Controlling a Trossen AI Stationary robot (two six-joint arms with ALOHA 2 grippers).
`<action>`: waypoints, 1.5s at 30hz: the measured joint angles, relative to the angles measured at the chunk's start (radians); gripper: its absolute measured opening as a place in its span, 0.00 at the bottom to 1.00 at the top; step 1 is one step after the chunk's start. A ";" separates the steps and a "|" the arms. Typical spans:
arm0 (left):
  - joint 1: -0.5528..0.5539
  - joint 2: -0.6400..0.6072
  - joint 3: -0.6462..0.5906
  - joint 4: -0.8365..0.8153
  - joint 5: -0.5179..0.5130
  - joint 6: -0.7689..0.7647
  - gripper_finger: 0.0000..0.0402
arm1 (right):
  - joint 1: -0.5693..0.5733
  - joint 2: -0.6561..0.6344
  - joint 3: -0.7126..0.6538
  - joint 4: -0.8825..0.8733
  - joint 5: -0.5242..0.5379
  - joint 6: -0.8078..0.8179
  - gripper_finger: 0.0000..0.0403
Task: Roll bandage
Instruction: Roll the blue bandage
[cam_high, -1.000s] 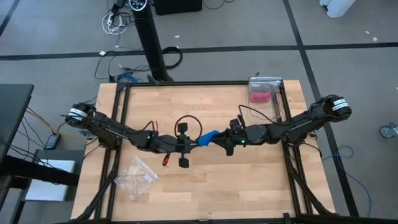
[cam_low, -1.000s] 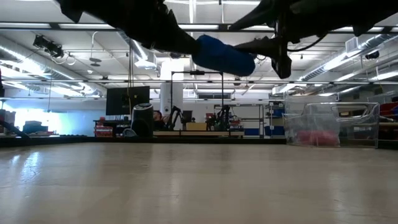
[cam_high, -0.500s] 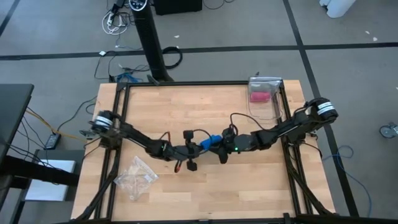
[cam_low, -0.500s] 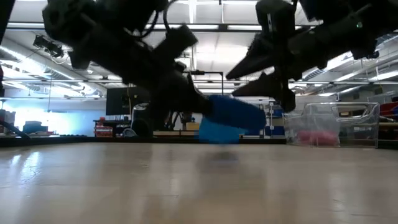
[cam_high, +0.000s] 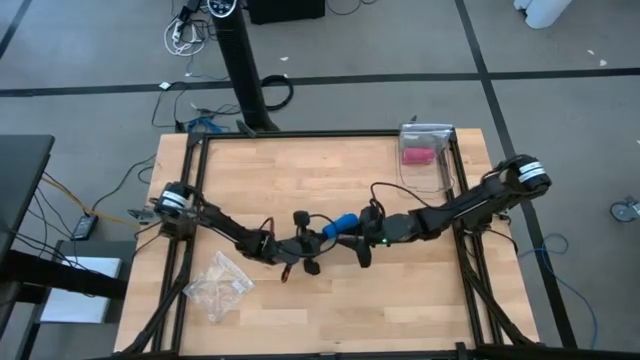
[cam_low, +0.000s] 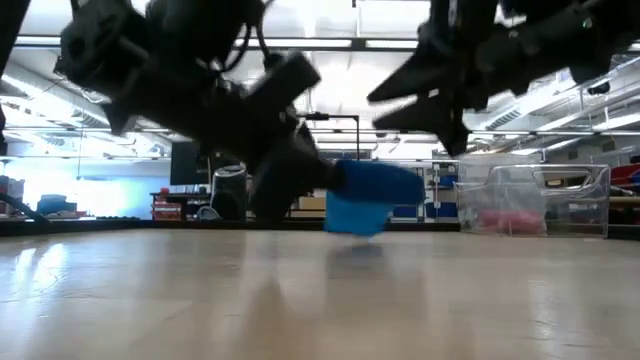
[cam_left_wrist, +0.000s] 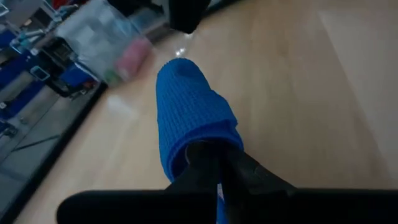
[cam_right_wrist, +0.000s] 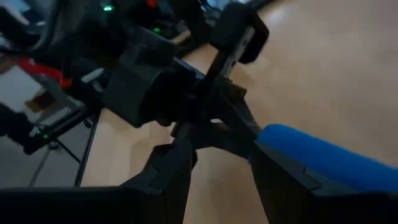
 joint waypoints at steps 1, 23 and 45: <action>-0.001 -0.014 0.000 0.000 -0.001 -0.001 0.02 | 0.000 -0.027 0.000 -0.015 0.000 -0.034 0.42; -0.014 -0.452 -0.163 0.035 0.241 -0.088 0.02 | 0.014 -0.421 -0.321 0.126 0.042 -0.317 0.42; 0.059 -0.463 -0.160 0.326 0.548 -0.186 0.02 | -0.154 0.075 -0.094 0.650 -0.150 -0.664 0.22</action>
